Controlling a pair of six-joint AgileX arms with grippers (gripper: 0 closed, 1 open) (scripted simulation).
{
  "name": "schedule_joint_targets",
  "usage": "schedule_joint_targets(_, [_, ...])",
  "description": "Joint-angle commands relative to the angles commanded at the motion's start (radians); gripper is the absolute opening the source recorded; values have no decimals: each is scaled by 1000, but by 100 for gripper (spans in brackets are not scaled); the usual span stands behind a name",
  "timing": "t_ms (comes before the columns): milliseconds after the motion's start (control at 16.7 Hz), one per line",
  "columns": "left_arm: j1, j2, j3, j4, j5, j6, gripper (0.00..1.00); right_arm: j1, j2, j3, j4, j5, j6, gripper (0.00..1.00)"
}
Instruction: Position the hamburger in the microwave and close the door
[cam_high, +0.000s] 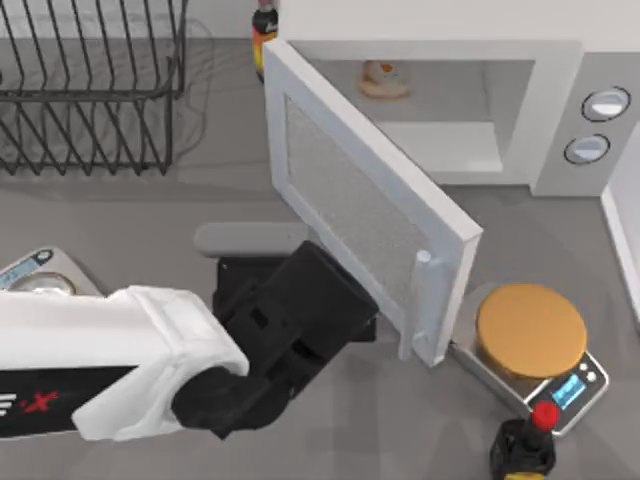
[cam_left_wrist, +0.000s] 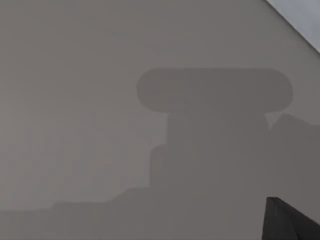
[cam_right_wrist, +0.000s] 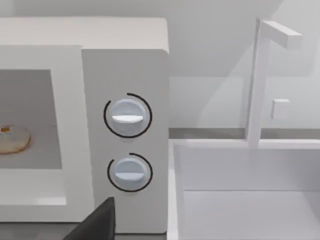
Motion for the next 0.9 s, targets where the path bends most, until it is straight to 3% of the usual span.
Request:
schedule_joint_targets(480, [-144,264,336,-156,-70,-159,0,0,0,0,0,0,0,100])
schedule_joint_targets(900, [-158,293,372,-175,-77,-178,0,0,0,0,0,0,0,100])
